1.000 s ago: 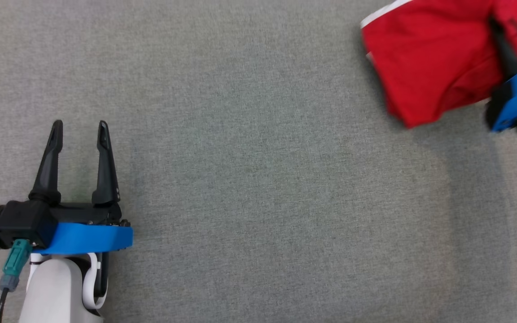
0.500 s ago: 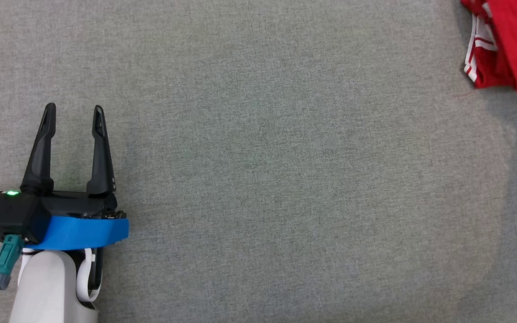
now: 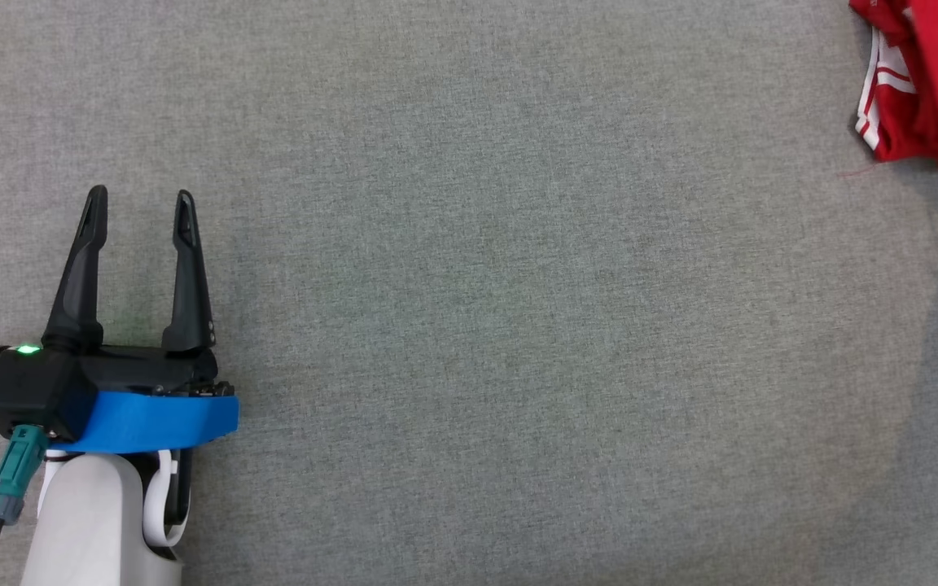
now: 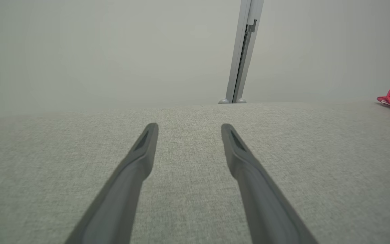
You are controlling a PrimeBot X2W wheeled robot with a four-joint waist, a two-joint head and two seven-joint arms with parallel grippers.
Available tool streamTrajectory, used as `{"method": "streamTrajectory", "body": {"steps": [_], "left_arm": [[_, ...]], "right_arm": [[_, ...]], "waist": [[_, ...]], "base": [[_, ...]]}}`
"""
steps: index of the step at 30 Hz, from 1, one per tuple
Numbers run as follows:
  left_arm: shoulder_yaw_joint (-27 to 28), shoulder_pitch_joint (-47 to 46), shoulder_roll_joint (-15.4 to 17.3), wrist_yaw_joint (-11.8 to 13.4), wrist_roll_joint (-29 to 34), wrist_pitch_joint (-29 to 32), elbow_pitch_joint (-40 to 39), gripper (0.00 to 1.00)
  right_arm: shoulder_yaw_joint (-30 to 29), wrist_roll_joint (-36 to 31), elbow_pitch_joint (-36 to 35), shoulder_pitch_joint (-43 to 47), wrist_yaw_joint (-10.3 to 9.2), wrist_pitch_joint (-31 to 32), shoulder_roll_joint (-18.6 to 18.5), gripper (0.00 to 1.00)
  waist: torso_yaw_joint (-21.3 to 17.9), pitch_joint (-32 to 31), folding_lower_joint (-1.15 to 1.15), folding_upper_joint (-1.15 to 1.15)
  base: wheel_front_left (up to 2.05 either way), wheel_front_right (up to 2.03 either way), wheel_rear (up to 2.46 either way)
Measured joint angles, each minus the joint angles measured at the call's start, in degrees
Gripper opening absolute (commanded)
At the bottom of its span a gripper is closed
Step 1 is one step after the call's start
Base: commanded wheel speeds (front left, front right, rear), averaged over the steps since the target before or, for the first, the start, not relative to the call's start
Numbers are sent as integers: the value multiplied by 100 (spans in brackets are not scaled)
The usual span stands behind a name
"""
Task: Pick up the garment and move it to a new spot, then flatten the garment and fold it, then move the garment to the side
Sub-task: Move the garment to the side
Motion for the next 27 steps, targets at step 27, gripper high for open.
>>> {"method": "streamTrajectory", "body": {"steps": [27], "left_arm": [[299,681,-225,58,-67,0,294,100]], "right_arm": [[698,334,-879,967,-1,-1622,1194,100]], "waist": [[199,-1348,-1,0]], "base": [[0,0,0]]}}
